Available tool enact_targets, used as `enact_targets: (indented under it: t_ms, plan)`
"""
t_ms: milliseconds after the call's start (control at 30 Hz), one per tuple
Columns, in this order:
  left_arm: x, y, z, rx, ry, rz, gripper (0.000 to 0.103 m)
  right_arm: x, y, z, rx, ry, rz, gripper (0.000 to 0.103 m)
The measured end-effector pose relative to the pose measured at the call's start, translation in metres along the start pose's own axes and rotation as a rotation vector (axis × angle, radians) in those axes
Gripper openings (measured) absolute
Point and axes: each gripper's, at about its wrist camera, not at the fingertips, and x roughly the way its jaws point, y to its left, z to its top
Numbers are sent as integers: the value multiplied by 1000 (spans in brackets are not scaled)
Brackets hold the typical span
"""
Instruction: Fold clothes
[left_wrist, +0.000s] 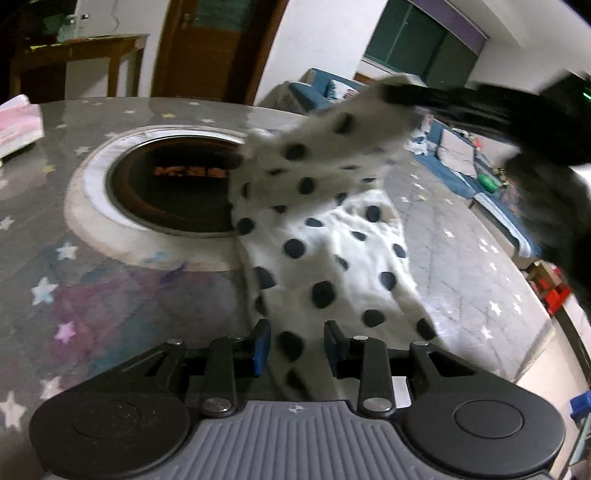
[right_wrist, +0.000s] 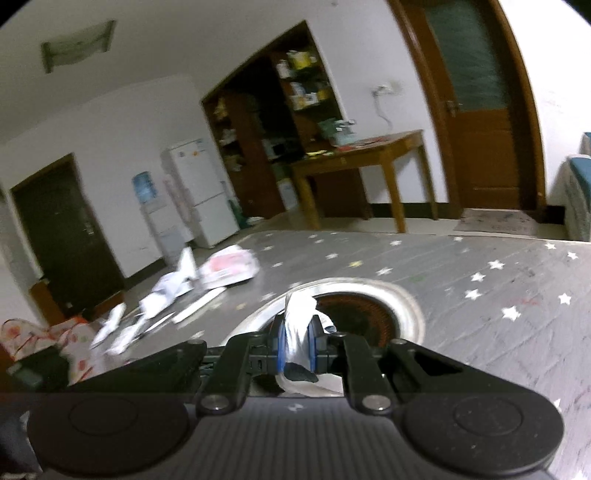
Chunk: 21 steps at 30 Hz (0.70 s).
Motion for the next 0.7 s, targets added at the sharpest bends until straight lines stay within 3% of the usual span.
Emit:
enact_targets:
  t_ms: [267, 367, 533, 700]
  plan:
    - [-17, 22, -5, -54, -39, 68, 35, -53, 65, -57, -143, 54, 149, 12]
    - [-23, 26, -3, -59, -60, 81, 35, -60, 84, -83, -222, 138, 211, 17]
    - [-31, 30, 2, -59, -92, 93, 35, -64, 99, -115, -254, 290, 234, 19]
    - [-32, 23, 9, -29, -114, 75, 35, -73, 89, -112, -189, 265, 214, 43]
